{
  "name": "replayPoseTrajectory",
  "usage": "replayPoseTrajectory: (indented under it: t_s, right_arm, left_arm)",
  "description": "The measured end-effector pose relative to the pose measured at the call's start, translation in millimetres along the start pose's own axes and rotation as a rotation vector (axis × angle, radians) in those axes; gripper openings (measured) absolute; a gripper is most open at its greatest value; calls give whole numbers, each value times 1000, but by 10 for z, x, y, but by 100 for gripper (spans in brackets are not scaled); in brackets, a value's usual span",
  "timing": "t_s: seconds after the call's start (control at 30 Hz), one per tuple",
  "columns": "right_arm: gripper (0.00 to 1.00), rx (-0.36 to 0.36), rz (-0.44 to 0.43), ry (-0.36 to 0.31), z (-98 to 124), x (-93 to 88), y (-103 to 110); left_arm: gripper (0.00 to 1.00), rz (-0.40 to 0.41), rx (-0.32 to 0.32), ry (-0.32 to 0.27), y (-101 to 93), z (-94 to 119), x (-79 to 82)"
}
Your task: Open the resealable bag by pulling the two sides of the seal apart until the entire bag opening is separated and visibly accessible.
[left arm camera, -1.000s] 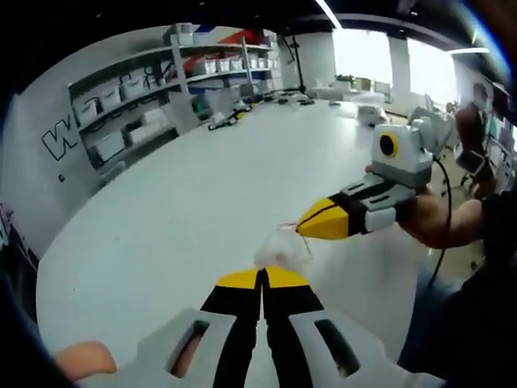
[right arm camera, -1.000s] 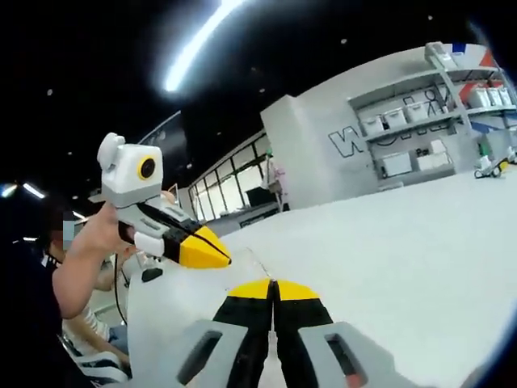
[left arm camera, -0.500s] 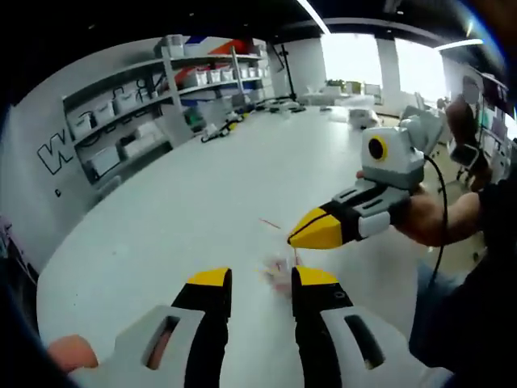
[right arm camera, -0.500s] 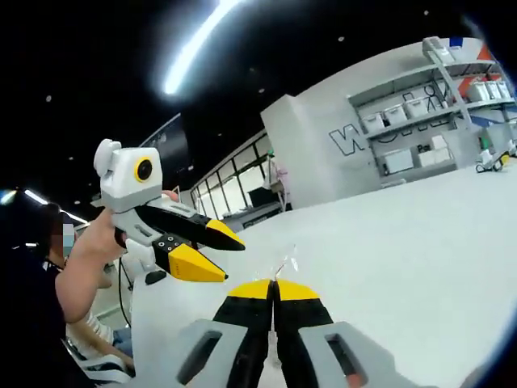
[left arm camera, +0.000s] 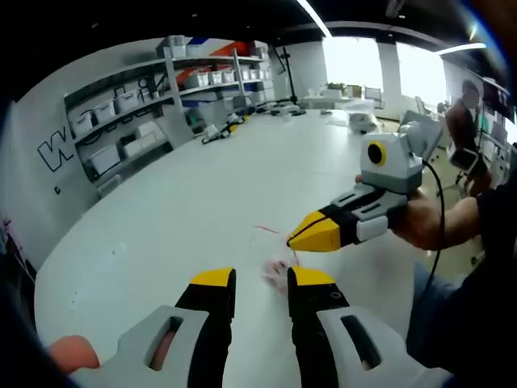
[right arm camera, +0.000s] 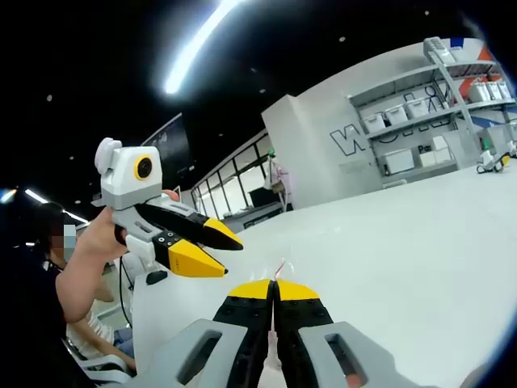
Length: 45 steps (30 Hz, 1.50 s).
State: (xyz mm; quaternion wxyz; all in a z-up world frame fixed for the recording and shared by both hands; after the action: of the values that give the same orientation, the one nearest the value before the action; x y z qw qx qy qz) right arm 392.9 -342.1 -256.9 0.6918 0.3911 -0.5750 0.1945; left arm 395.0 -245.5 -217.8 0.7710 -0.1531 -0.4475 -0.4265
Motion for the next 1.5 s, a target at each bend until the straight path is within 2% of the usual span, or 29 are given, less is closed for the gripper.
replayPoseTrajectory:
  t_s: [0.17, 0.27, 0.33, 0.63, 0.8, 0.93, 1.03, 1.1, 1.13, 1.23, 1.37, 1.5]
  right_arm:
    - [0, 0, -1, 0, -3, -3, -5]
    - [0, -1, -6, -1, -5, -6, -16]
    - [0, -1, -5, -2, -5, -5, -17]
    - [0, 0, -6, -2, -7, -1, -6]
    - [0, -1, -6, -3, -3, 0, -3]
    - [0, -1, -8, -4, -2, 1, -5]
    - [0, 3, -14, -4, -9, 2, 1]
    - [0, 2, -13, -5, -10, 4, 0]
    - [0, 3, -15, -6, -8, 6, 1]
    - [0, 2, -14, -5, -6, 6, -2]
    - [0, 2, -13, -4, -6, 8, 0]
    - [0, 3, -16, -1, -12, 9, -7]
  left_arm:
    - [28, -12, -3, 5, -11, -12, -20]
    - [33, -11, -3, 6, -24, -10, -43]
    - [41, -11, -6, 16, -34, -15, -70]
    - [50, -6, -19, 6, -112, 59, -188]
    - [61, -14, -9, 3, -149, 127, -264]
    - [66, -15, -7, -3, -189, 192, -300]
    - [79, -11, -2, -31, -227, 236, -309]
    - [92, -3, 0, -51, -248, 249, -329]
    - [94, 2, 2, -56, -250, 252, -345]
    - [94, 17, -8, -56, -277, 268, -414]
    - [99, 57, -16, -81, -300, 293, -471]
    - [99, 64, 6, -77, -266, 323, -548]
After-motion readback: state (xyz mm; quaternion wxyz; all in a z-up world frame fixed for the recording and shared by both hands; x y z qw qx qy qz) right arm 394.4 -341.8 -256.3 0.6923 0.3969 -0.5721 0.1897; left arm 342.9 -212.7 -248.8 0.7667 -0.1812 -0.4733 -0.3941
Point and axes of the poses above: the point that each gripper's makers call its tool centre point, and the gripper's own axes: z roughly backward along the fingers, y roughly to its left, x roughly out of its top, the point moved 4 cm from there along z, roughly backward along the fingers, and after that the axes turned 1 degree about -x, right-handed, at the moved point
